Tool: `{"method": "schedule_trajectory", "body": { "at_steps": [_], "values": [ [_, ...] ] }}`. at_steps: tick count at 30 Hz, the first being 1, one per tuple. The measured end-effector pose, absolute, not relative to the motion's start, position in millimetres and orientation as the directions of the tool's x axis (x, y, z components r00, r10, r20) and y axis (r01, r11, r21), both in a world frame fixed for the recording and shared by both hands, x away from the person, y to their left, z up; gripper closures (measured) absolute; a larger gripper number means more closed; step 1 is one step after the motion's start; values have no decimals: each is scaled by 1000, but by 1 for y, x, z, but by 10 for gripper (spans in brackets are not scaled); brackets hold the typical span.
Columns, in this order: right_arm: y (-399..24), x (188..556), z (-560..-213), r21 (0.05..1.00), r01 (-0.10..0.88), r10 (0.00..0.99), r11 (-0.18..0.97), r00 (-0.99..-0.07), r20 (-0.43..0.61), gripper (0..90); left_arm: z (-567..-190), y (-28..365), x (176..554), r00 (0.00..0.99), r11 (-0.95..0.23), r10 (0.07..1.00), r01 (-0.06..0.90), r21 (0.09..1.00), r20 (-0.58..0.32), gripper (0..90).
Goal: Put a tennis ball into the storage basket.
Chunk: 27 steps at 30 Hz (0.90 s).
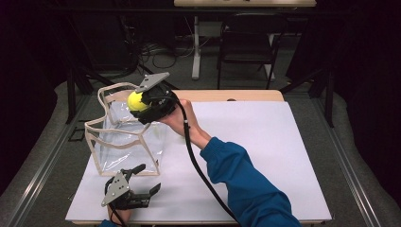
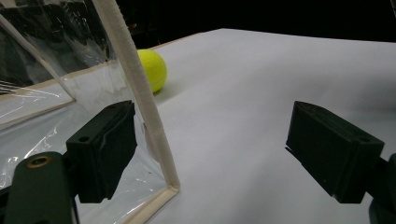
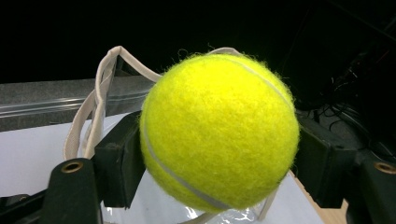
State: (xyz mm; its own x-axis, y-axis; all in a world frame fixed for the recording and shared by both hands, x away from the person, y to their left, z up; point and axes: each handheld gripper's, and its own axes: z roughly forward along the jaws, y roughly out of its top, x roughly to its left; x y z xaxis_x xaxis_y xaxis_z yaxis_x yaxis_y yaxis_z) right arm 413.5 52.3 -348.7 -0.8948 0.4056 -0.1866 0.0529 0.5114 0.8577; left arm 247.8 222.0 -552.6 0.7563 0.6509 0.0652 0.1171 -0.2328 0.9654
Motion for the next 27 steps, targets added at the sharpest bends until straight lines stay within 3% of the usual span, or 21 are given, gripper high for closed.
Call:
{"method": "schedule_trajectory", "body": {
  "at_steps": [27],
  "values": [
    [70, 416, -359, 802, 115, 365, 586, -921, -134, 255, -553, 223, 247, 753, -220, 656, 121, 968, 55, 159]
  ]
}}
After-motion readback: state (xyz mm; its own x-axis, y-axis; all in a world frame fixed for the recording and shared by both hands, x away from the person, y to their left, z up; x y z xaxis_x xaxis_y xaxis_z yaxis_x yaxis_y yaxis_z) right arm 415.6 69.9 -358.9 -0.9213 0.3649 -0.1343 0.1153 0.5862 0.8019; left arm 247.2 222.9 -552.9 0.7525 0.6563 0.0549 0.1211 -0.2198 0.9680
